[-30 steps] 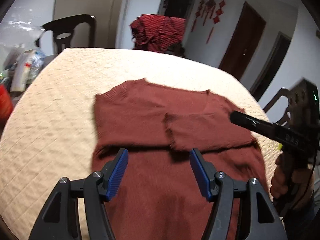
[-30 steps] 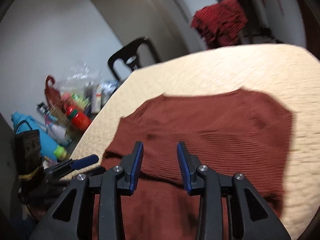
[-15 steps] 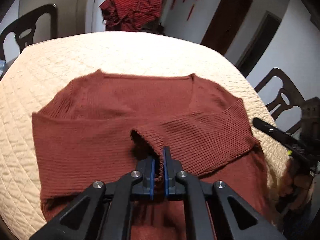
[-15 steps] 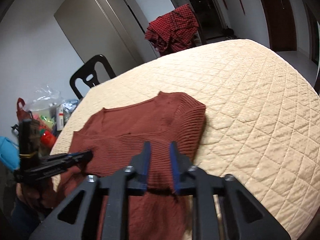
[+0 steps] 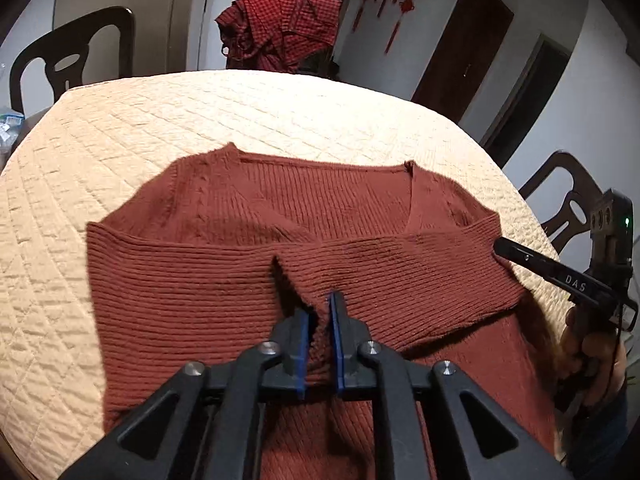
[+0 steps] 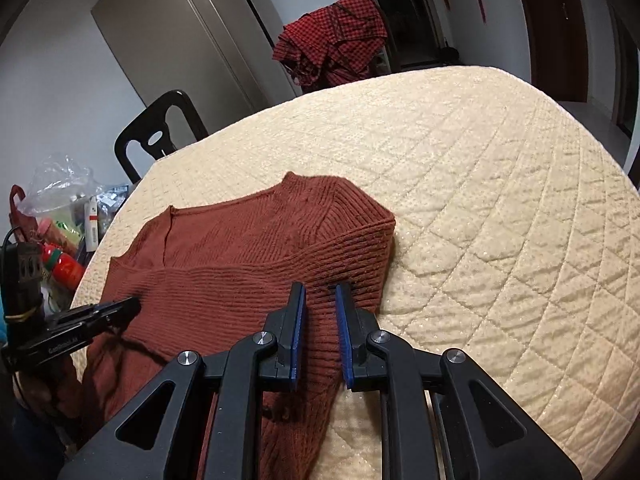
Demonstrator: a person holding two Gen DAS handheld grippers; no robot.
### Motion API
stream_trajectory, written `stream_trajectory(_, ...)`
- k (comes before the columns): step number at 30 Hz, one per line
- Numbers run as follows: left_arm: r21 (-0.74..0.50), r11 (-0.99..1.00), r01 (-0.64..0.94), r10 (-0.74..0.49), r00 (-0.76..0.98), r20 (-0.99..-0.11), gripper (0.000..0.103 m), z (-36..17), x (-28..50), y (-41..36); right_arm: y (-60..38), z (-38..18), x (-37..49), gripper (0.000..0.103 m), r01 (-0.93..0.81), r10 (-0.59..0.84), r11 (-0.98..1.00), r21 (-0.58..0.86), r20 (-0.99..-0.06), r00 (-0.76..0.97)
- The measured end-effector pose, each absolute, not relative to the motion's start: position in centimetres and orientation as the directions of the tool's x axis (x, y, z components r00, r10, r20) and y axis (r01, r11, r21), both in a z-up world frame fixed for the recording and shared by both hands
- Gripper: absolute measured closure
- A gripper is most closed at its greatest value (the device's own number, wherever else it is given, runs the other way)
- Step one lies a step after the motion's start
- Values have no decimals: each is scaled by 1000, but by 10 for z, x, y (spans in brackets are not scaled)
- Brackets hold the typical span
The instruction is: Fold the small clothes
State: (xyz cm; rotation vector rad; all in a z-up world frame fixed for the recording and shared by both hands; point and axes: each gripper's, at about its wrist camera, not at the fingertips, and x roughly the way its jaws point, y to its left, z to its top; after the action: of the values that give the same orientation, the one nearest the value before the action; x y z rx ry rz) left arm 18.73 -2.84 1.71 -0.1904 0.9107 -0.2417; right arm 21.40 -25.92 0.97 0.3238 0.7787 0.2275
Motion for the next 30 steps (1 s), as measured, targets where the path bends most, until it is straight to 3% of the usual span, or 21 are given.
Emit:
stream_trajectory(4,-182,976,118,-214,662,-719,82,36,175,-24,-260,18,212,87,-84,305,932,354,-634,711)
stream_trajectory(7,-200,971,129,-234,673,-702,82,43,171,-26,-262,12,216,87,-53,279,940,338,-670,688)
stream_trajectory(10,-212,964,163,-266,666,-697,82,45,164,-32,-257,19,199,87,-100,325,927,362,-639,697)
stream_trajectory(12,-213,959,187,-283,654,-701,82,39,160,-36,-248,23,183,87,-142,348,924,354,-627,697)
stream_trajectory(15,-208,958,197,-286,611,-738,82,20,166,-46,-245,9,176,87,-133,315,943,306,-682,660)
stream_trajectory(16,-211,958,193,-285,600,-747,82,13,169,-48,-248,3,176,92,-116,298,948,297,-694,656)
stream_trajectory(18,-203,958,202,-285,612,-738,82,13,168,-49,-262,3,175,92,-86,319,932,353,-681,660)
stream_trajectory(21,-212,953,217,-302,611,-731,77,20,166,-48,-258,11,173,92,-64,228,966,252,-703,674)
stream_trajectory(26,-170,965,198,-259,649,-716,69,34,180,-44,-252,30,185,91,-99,247,962,253,-660,709)
stream_trajectory(30,-134,979,155,-202,613,-764,67,16,204,-46,-250,21,214,91,-85,241,963,254,-684,688)
